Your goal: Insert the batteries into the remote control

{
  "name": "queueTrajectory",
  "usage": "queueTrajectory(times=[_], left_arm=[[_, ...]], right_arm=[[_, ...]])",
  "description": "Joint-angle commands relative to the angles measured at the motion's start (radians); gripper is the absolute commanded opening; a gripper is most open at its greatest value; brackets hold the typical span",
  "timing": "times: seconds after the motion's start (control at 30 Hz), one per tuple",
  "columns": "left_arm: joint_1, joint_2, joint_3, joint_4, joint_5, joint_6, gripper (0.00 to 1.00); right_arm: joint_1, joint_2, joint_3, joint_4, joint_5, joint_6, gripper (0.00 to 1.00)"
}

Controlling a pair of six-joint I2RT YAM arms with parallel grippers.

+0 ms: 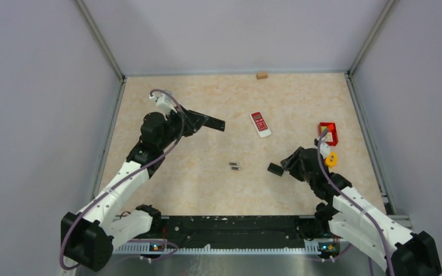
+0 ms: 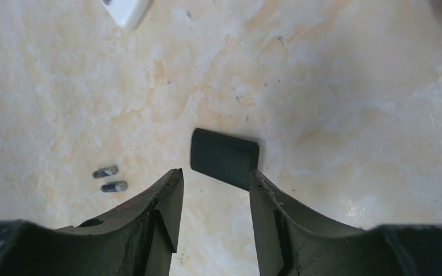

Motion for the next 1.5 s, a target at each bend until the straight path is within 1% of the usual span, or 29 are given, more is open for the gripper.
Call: queueTrajectory(times=[0.0, 0.13, 0.2, 0.33, 0.47, 0.57, 0.67, 0.73, 0.83, 0.97, 1.2, 1.47], left_arm=[[0.007, -0.053, 0.026, -0.009, 0.023, 0.011, 0.0], [0.012, -0.08, 0.026, -0.045, 0.0, 0.029, 0.0], [0.016, -0.092, 0.028, -0.06, -0.002, 0.037, 0.0], [0.022, -0.122, 0.028, -0.088, -0.003, 0.064, 0.0], [0.027, -0.146, 0.035, -0.113, 0.01, 0.096, 0.0], [0.028, -0.153, 0.051, -0.115, 0.058, 0.097, 0.0], [0.028, -0.156, 0.057, -0.082, 0.12, 0.092, 0.0], [0.027, -0.157, 0.059, -0.059, 0.15, 0.101, 0.0], [0.029, -0.157, 0.063, -0.055, 0.166, 0.126, 0.0], [0.028, -0.165, 0.054, -0.047, 0.172, 0.149, 0.0], [0.029, -0.172, 0.034, -0.036, 0.149, 0.162, 0.0], [0.028, -0.182, 0.035, -0.059, 0.096, 0.182, 0.0]], right_arm=[[-0.01, -0.041, 0.113, 0.017, 0.034, -0.1, 0.47], [-0.003, 0.056, 0.173, 0.116, -0.123, -0.15, 0.45], [0.032, 0.126, 0.208, 0.143, -0.163, -0.158, 0.45], [0.166, 0.26, 0.289, 0.165, -0.114, -0.17, 0.45], [0.254, 0.419, 0.379, 0.166, -0.096, -0.161, 0.45], [0.322, 0.511, 0.444, 0.149, -0.018, -0.163, 0.45], [0.348, 0.598, 0.494, 0.166, -0.027, -0.128, 0.45], [0.353, 0.639, 0.504, 0.212, -0.047, -0.085, 0.45], [0.361, 0.673, 0.498, 0.269, -0.064, -0.012, 0.44], [0.364, 0.683, 0.476, 0.294, -0.05, 0.1, 0.37], [0.371, 0.697, 0.456, 0.284, -0.062, 0.233, 0.35], [0.383, 0.746, 0.457, 0.248, -0.049, 0.288, 0.33]])
